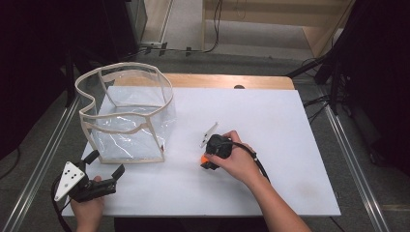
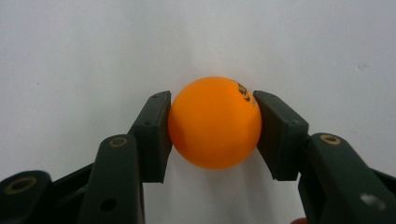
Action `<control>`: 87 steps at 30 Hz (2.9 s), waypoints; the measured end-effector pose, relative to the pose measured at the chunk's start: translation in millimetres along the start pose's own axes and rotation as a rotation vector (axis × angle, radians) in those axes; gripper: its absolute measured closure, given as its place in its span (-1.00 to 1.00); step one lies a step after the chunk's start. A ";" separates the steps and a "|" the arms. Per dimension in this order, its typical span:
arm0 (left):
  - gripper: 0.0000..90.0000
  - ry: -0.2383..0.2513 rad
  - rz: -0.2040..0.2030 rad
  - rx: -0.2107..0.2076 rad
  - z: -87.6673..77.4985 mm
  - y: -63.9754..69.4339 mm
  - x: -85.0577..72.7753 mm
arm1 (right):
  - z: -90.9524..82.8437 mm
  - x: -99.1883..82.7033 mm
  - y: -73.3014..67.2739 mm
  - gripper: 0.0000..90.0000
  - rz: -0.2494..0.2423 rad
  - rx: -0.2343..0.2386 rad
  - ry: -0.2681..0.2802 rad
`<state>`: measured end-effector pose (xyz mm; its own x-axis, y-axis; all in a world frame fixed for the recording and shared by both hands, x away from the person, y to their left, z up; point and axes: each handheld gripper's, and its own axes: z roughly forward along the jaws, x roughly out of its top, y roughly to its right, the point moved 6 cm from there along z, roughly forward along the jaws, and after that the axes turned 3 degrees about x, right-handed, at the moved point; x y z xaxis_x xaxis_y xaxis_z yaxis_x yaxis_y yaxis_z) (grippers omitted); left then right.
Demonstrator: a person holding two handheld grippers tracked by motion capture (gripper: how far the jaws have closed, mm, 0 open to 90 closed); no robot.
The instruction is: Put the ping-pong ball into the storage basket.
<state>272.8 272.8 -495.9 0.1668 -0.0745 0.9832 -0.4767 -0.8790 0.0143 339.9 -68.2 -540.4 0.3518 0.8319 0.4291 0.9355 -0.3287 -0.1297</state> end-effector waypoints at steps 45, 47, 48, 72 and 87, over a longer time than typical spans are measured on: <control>-1.00 0.001 -0.002 0.000 0.2 0.0 0.1 | -29.3 30.2 0.9 0.06 -0.060 0.035 0.010; -1.00 0.001 -0.002 -0.001 0.2 0.1 0.1 | -31.6 31.5 0.3 0.06 -0.054 0.035 0.007; -1.00 0.001 -0.002 -0.001 0.2 0.1 0.1 | -32.4 32.7 0.6 0.06 -0.057 0.032 0.011; -1.00 0.001 -0.002 -0.001 0.4 0.0 0.1 | -51.8 55.8 -1.3 0.06 -0.095 0.039 0.022; -1.00 0.001 -0.002 -0.001 0.4 0.0 0.1 | -65.4 68.2 -3.2 0.06 -0.112 0.053 0.024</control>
<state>273.2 272.6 -495.8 0.1669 -0.0721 0.9833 -0.4771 -0.8787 0.0166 358.7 -39.7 -452.2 0.2450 0.8510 0.4645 0.9695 -0.2099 -0.1267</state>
